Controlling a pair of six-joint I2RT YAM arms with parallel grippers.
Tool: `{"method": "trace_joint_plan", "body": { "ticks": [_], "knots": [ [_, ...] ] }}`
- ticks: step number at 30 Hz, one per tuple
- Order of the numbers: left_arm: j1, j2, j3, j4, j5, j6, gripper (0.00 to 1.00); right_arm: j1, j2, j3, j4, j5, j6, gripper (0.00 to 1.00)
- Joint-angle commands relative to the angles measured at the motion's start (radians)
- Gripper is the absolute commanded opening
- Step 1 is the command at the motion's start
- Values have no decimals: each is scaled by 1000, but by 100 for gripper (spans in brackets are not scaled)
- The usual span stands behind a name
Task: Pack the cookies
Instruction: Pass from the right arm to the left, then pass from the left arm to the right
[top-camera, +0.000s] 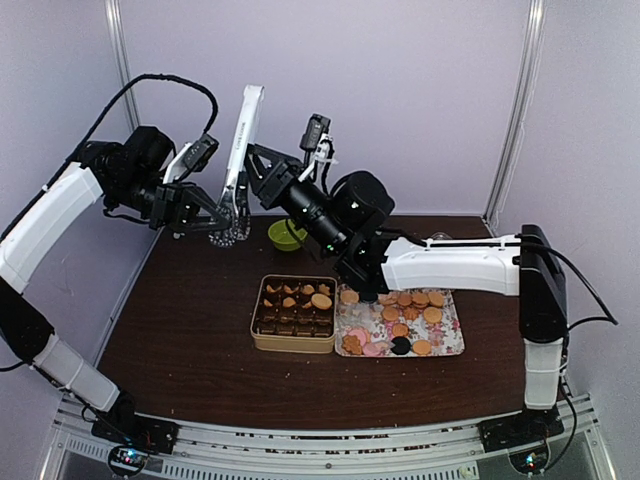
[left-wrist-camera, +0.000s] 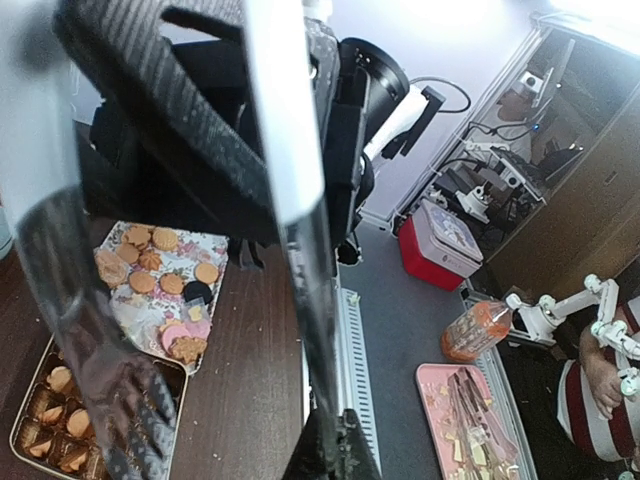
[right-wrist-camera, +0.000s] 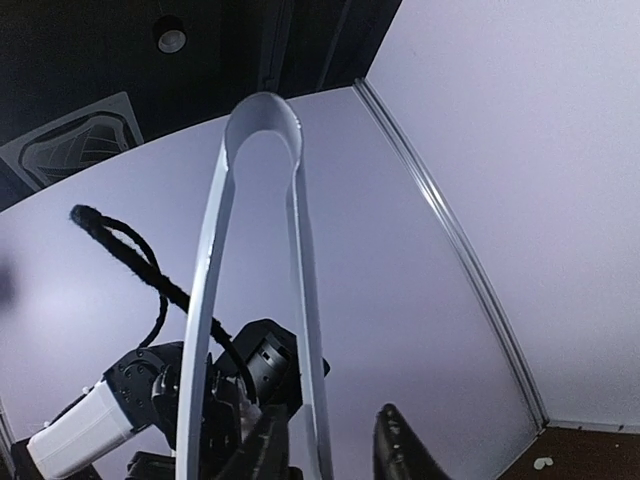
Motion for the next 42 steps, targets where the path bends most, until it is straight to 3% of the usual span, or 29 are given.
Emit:
{"method": "trace_joint_plan", "body": {
  "ticks": [1, 3, 6, 10, 13, 16, 23, 42],
  "knots": [
    [-2, -8, 23, -61, -45, 114, 0, -83, -105, -110, -3, -190, 77, 47],
    [-2, 0, 33, -116, -71, 173, 0, -164, -134, -146, -43, -364, 157, 62],
    [-2, 20, 53, -189, -120, 259, 0, -245, -161, -166, -92, -634, 239, 76],
    [-2, 40, 58, -243, -188, 325, 0, -282, -231, -211, -183, -782, 181, 82],
    [-6, 43, 54, -240, -229, 339, 0, -279, -240, -150, -348, -866, 98, 84],
    [-12, 46, 62, -230, -287, 338, 0, -276, -232, -113, -409, -898, 80, 86],
    [-22, 41, 53, -184, -365, 326, 0, -211, -218, -25, -667, -808, -138, 86],
    [-40, 34, 57, -197, -370, 339, 0, -167, -76, 48, -370, -819, 67, 62]
  ]
}}
